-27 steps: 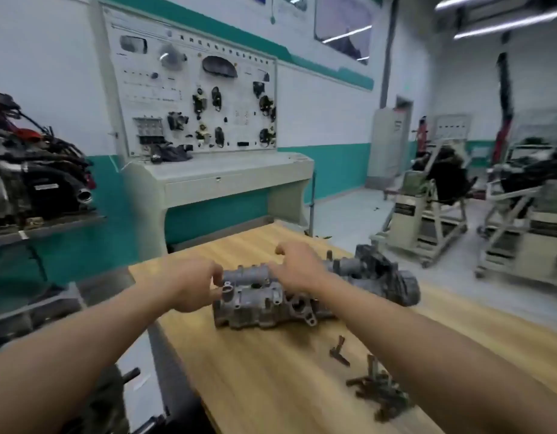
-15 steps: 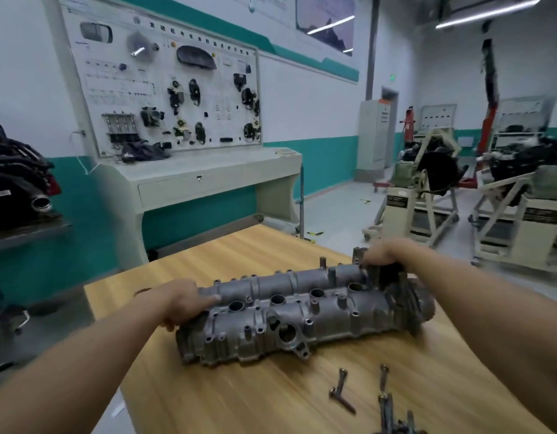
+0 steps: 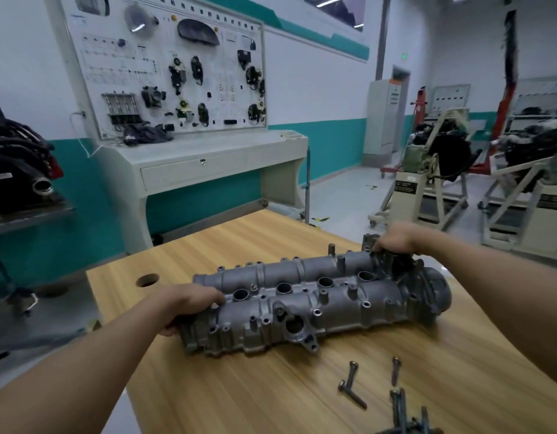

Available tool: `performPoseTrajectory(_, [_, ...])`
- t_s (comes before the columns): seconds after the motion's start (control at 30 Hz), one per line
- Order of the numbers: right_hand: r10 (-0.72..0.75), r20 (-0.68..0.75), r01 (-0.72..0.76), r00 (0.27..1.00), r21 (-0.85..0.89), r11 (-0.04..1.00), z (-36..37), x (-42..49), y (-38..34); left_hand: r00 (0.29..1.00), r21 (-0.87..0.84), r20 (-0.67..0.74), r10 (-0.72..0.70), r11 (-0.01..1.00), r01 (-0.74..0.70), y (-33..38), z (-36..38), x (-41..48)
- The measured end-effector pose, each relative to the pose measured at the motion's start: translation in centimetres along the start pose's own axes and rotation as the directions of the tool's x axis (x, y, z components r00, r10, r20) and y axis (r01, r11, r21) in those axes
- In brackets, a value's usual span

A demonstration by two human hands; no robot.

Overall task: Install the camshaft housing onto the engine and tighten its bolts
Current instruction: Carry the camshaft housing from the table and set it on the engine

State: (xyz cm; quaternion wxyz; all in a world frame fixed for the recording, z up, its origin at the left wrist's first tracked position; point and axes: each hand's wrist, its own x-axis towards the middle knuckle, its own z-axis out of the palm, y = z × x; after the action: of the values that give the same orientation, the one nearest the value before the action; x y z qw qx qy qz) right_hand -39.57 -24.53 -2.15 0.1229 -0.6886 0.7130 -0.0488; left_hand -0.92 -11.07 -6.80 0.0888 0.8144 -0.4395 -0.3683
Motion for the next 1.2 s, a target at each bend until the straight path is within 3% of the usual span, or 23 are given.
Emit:
performPoseTrajectory(0.1, [-0.046,-0.045,0.050,0.998,0.100,0.994,0.2,-0.6,0.3,0.994,-0.095,-0.073,0.080,0.992,-0.087,0.0,0.7,-0.5])
performPoseTrajectory(0.17, [-0.072,-0.049,0.073,0.996,0.032,0.997,-0.2,-1.4,0.2,0.988,-0.066,-0.134,0.071,0.995,-0.081,0.1,0.9,-1.1])
performPoseTrajectory(0.3, [-0.111,-0.043,0.108,0.993,-0.057,0.992,-1.2,-2.8,0.9,0.968,0.254,-0.200,0.154,0.962,-0.101,1.6,0.5,-3.0])
performPoseTrajectory(0.4, [-0.132,-0.050,0.128,0.990,-0.066,0.990,-2.6,-3.6,0.9,0.955,0.534,-0.184,0.232,0.840,-0.101,2.7,-0.7,-5.4])
performPoseTrajectory(0.5, [-0.198,-0.097,0.193,0.975,-0.054,0.980,-5.6,-5.0,-1.0,0.922,0.574,-0.246,0.300,0.812,-0.111,3.2,-4.4,-7.7])
performPoseTrajectory(0.67, [-0.328,-0.194,0.340,0.924,0.029,0.940,-11.5,-8.2,-6.9,0.835,0.448,-0.429,0.344,0.884,-0.134,0.1,-13.6,-14.1])
performPoseTrajectory(0.8, [-0.428,-0.251,0.465,0.868,0.112,0.878,-13.1,-12.8,-13.6,0.761,0.414,-0.578,0.294,0.909,-0.036,-6.6,-18.7,-23.2])
performPoseTrajectory(0.97, [-0.642,-0.185,0.664,0.744,0.096,0.742,-11.1,-20.3,-24.5,0.717,0.120,-0.697,0.015,0.988,0.097,-19.0,-20.9,-34.6])
performPoseTrajectory(1.1, [-0.804,-0.049,0.805,0.592,0.083,0.588,-8.0,-26.5,-33.0,0.597,-0.131,-0.776,-0.203,0.978,0.162,-28.4,-19.2,-42.3])
performPoseTrajectory(1.2, [-0.866,0.041,0.867,0.498,0.013,0.498,-5.0,-29.5,-37.7,0.529,-0.225,-0.801,-0.280,0.960,0.168,-33.6,-17.6,-45.9])
